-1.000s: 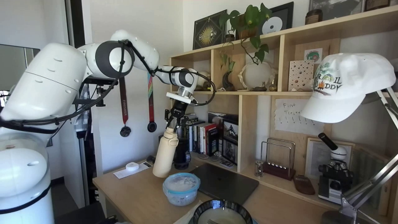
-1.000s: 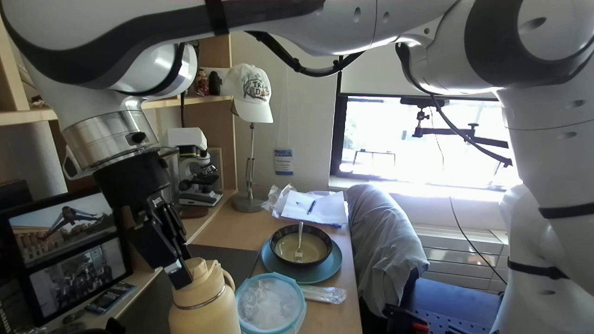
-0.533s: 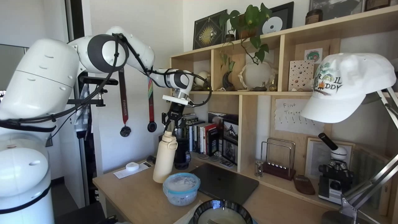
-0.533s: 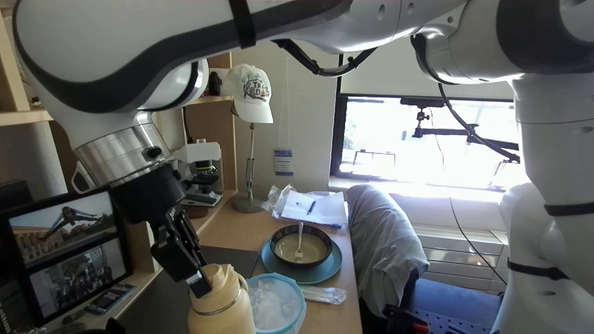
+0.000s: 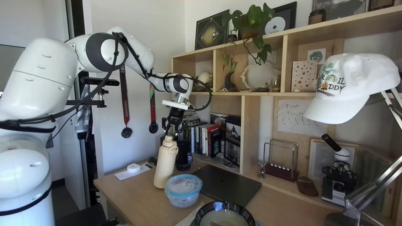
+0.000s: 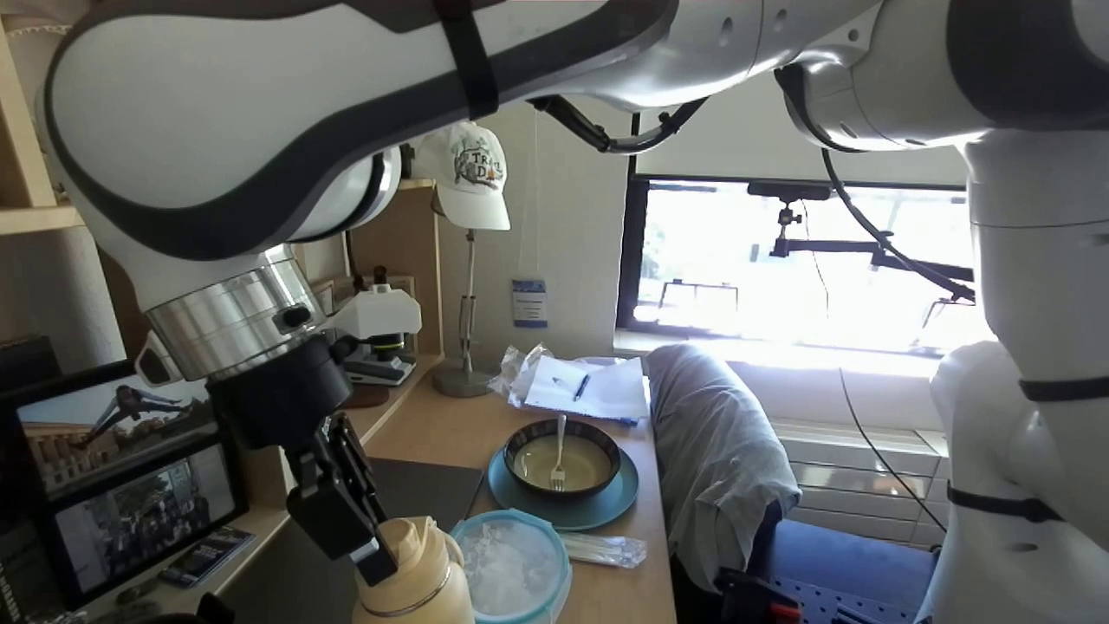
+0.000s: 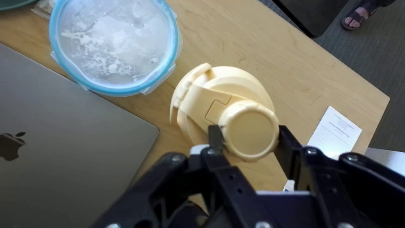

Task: Move the yellow bottle to the other side of the table, place the package in the black bowl, and move the black cup to the other side of the table

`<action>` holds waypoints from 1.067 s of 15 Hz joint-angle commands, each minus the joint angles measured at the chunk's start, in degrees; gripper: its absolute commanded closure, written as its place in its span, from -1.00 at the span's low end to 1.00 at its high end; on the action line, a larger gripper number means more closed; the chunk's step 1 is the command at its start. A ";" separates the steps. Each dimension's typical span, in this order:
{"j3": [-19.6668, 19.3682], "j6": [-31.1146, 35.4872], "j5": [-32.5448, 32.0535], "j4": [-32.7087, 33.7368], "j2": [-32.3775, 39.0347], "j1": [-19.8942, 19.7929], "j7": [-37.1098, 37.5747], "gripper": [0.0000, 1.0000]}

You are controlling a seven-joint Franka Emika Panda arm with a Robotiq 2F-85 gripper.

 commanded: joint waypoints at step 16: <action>-1.76 2.34 0.75 2.25 -0.79 -2.28 2.57 -1.00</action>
